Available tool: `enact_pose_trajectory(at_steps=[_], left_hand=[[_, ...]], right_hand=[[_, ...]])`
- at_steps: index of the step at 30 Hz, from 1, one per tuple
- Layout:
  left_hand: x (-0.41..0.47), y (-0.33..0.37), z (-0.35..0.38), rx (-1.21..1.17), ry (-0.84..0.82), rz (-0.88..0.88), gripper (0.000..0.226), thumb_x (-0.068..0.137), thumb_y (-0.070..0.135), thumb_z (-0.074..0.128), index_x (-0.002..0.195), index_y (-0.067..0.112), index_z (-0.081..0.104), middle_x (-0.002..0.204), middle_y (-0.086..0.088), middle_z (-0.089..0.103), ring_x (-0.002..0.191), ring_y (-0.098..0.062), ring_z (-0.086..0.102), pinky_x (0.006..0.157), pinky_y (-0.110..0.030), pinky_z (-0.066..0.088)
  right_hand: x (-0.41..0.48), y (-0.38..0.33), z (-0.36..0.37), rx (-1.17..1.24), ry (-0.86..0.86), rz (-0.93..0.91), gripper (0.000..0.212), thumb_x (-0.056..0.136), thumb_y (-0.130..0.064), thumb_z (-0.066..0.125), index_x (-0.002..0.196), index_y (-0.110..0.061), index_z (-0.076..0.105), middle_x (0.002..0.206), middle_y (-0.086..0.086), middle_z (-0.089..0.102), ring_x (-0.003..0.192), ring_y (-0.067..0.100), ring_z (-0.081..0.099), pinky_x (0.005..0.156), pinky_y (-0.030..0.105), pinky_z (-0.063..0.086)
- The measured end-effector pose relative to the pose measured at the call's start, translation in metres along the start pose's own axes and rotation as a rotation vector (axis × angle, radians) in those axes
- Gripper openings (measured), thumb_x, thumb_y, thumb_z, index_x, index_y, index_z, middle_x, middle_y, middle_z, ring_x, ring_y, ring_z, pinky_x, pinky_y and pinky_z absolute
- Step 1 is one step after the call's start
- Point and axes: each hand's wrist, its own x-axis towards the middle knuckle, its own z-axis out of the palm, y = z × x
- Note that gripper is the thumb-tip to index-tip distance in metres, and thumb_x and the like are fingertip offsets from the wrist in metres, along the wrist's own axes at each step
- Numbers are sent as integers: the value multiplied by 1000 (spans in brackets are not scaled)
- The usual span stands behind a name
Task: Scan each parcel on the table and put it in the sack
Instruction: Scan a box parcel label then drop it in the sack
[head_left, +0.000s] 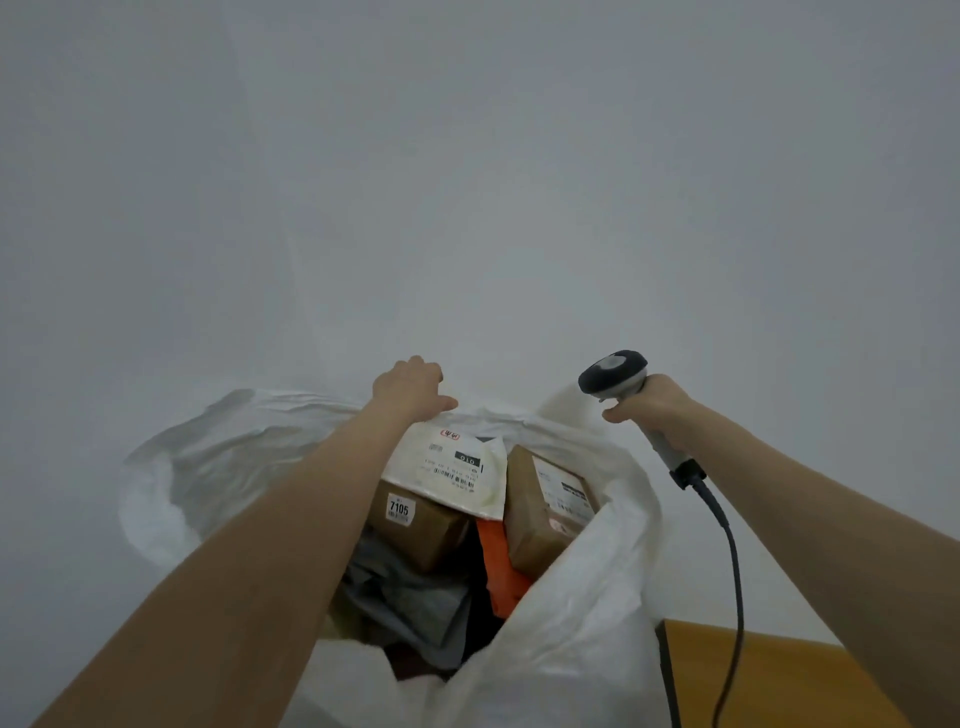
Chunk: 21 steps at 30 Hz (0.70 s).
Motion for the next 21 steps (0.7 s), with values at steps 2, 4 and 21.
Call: enact_pose_trajectory(at_steps=[2, 4, 21], left_hand=[[24, -2, 12, 34, -42, 6, 62, 87, 54, 58, 138, 21, 45, 138, -5, 45, 127, -25, 44, 96, -40, 41], [49, -3, 27, 77, -80, 11, 67, 84, 59, 58, 137, 20, 44, 135, -4, 48, 125, -25, 46, 95, -40, 41], [128, -54, -2, -221, 269, -124, 21, 87, 41, 65, 101, 27, 73, 108, -4, 69, 102, -26, 63, 75, -28, 41]], right_hand=[[18, 6, 8, -50, -26, 4, 36, 83, -11, 72, 114, 1, 60, 100, 10, 56, 93, 24, 53, 79, 32, 42], [32, 14, 16, -92, -54, 22, 29, 83, -12, 72, 107, -2, 60, 96, 7, 56, 89, 22, 52, 76, 30, 40], [77, -36, 36, 11, 353, -9, 16, 77, -7, 59, 91, -13, 57, 78, 3, 57, 75, 26, 58, 60, 27, 43]])
